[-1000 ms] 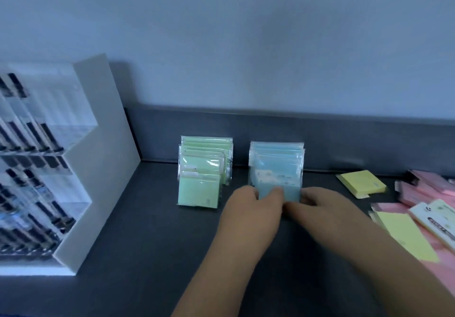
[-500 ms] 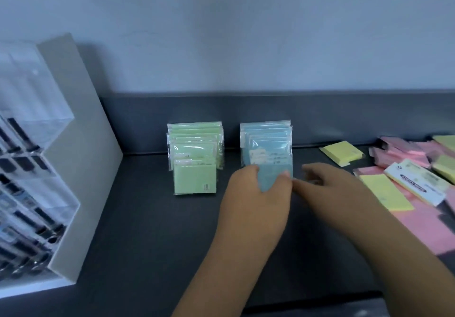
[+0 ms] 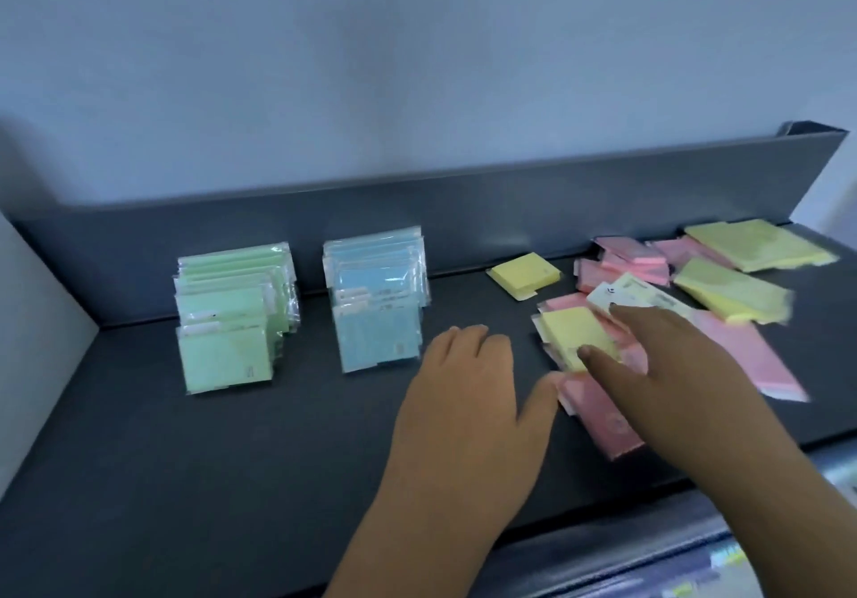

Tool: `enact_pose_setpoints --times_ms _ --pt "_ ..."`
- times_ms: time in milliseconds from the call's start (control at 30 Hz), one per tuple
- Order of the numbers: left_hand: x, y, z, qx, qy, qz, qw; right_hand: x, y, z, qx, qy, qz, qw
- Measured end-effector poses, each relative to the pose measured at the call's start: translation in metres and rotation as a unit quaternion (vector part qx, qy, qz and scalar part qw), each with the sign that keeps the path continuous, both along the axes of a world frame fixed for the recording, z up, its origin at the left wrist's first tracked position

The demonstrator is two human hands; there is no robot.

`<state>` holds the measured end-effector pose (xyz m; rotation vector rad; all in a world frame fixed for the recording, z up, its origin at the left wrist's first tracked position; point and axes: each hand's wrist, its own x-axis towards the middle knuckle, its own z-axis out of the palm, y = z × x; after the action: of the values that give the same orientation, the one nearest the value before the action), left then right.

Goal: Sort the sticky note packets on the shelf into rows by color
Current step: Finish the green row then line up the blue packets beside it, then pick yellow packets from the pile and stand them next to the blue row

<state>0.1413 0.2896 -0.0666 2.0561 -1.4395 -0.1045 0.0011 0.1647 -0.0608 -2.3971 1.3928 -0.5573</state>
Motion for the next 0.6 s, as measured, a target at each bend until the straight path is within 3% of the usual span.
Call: enact_pose_setpoints --times_ms 333,600 --pt "-0.091 -0.095 -0.004 -0.014 0.022 0.026 0.999 -0.120 -0.092 0.003 -0.026 -0.005 0.000 1.000" --pt "-0.121 -0.133 0.000 -0.045 0.050 0.028 0.997 -0.156 -0.137 0.011 -0.006 -0.017 -0.003 1.000"
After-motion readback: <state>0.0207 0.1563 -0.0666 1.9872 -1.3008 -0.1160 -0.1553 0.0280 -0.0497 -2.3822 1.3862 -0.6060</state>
